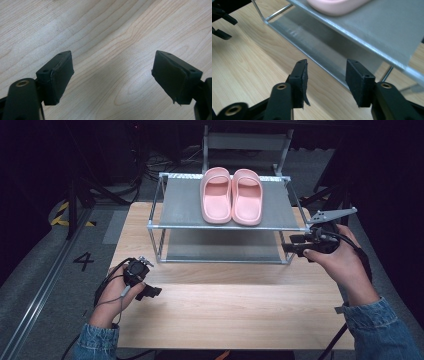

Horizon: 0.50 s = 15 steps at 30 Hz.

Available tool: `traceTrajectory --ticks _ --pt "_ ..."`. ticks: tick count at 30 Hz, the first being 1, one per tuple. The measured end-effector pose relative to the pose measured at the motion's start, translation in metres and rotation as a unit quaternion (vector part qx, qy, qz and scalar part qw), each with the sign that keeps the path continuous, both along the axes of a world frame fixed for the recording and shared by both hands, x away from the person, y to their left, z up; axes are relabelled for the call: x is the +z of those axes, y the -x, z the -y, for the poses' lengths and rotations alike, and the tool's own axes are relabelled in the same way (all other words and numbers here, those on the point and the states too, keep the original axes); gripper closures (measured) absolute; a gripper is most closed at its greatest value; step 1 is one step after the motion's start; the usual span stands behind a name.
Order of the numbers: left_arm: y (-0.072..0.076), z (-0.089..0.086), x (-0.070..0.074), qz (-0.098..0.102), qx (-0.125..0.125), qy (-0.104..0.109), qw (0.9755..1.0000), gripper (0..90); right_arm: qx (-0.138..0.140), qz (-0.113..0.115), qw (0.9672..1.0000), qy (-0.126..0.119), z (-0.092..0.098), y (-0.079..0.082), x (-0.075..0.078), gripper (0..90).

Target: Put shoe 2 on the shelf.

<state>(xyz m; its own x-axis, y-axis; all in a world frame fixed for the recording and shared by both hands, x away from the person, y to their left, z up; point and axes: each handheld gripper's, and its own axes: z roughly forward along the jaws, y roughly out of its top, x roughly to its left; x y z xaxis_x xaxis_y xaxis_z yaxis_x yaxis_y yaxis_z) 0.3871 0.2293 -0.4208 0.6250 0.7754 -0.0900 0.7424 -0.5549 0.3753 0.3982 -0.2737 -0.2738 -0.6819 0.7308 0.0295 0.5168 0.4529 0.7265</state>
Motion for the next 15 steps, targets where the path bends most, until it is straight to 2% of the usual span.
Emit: traceTrajectory --ticks 6,8,14,15 --pt "0.0 0.0 0.0 0.0 0.001 0.002 1.0 17.9 -0.012 -0.01 0.9999 0.003 0.017 0.005 -0.013 49.2" --pt "0.0 -0.001 0.0 -0.001 0.002 0.001 1.0 17.9 -0.017 -0.016 0.9997 0.008 0.027 0.007 -0.024 48.1" --pt "0.0 -0.002 0.0 0.0 0.007 0.001 1.0 17.9 -0.031 -0.034 0.9988 0.014 0.04 0.009 -0.044 46.1" --pt "0.0 -0.002 0.0 0.0 0.007 0.001 1.0 17.9 -0.029 -0.031 0.9989 0.018 0.042 0.008 -0.047 45.8"
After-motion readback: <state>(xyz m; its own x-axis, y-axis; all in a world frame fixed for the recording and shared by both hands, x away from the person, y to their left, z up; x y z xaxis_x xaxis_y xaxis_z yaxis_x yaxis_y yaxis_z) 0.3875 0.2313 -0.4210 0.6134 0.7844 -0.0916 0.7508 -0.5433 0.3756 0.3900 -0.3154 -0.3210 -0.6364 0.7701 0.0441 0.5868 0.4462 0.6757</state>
